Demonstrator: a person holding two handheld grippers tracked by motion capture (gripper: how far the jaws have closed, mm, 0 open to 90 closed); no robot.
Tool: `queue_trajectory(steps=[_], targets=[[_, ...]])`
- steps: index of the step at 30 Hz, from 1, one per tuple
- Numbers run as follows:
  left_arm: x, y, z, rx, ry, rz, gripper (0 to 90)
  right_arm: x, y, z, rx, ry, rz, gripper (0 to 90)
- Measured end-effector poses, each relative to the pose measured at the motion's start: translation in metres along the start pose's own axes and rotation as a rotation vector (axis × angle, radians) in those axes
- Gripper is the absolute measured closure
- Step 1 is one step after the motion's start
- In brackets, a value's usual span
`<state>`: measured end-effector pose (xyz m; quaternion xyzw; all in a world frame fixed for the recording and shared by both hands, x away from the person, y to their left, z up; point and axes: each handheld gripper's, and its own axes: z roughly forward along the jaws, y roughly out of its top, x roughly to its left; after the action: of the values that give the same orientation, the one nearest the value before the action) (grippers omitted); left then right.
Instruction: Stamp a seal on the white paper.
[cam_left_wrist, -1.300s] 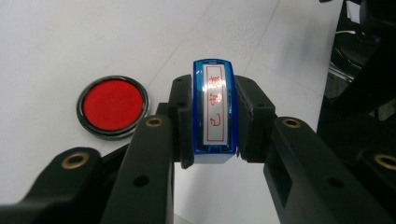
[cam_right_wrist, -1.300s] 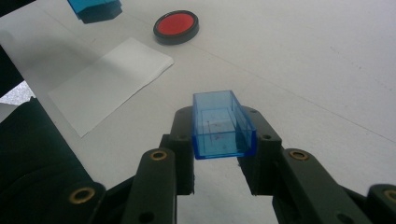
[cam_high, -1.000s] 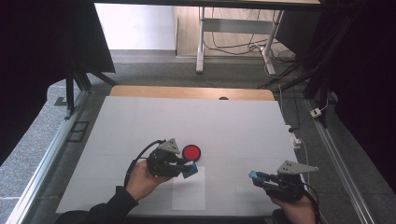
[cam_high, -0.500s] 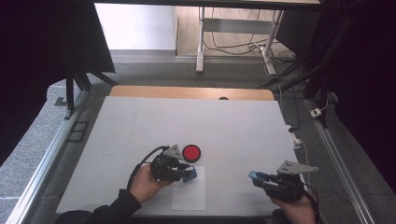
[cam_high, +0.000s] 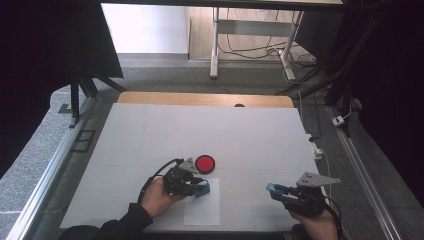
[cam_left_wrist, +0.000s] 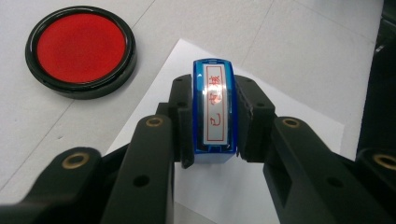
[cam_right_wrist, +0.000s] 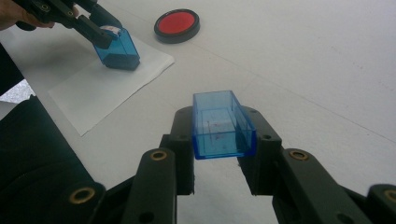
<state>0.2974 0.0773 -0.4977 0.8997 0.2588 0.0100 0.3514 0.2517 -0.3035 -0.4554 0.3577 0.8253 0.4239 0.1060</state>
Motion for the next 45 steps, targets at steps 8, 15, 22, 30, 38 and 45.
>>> queue_trajectory(steps=[8, 15, 22, 30, 38, 45], targets=[[-0.006, -0.001, 0.001, 0.007, 0.032, 0.043, 70.9, 0.000, 0.000, 0.000, 0.001, 0.002, 0.001, 68.5], [-0.012, -0.001, 0.001, 0.011, 0.064, 0.054, 71.0, 0.001, 0.000, 0.001, 0.002, 0.001, 0.001, 68.5], [-0.019, 0.000, 0.002, 0.021, 0.102, 0.080, 71.0, 0.001, 0.000, 0.001, 0.007, 0.001, -0.001, 68.5], [-0.011, -0.002, 0.002, 0.003, 0.061, 0.028, 71.0, 0.001, 0.001, 0.001, 0.011, -0.002, -0.003, 68.5], [0.004, -0.006, 0.002, -0.031, -0.020, -0.061, 70.9, 0.001, 0.001, 0.001, 0.012, -0.002, -0.004, 68.5], [0.003, -0.005, 0.002, -0.027, -0.014, -0.060, 70.9, 0.001, 0.001, 0.001, 0.012, -0.002, -0.004, 68.5]])
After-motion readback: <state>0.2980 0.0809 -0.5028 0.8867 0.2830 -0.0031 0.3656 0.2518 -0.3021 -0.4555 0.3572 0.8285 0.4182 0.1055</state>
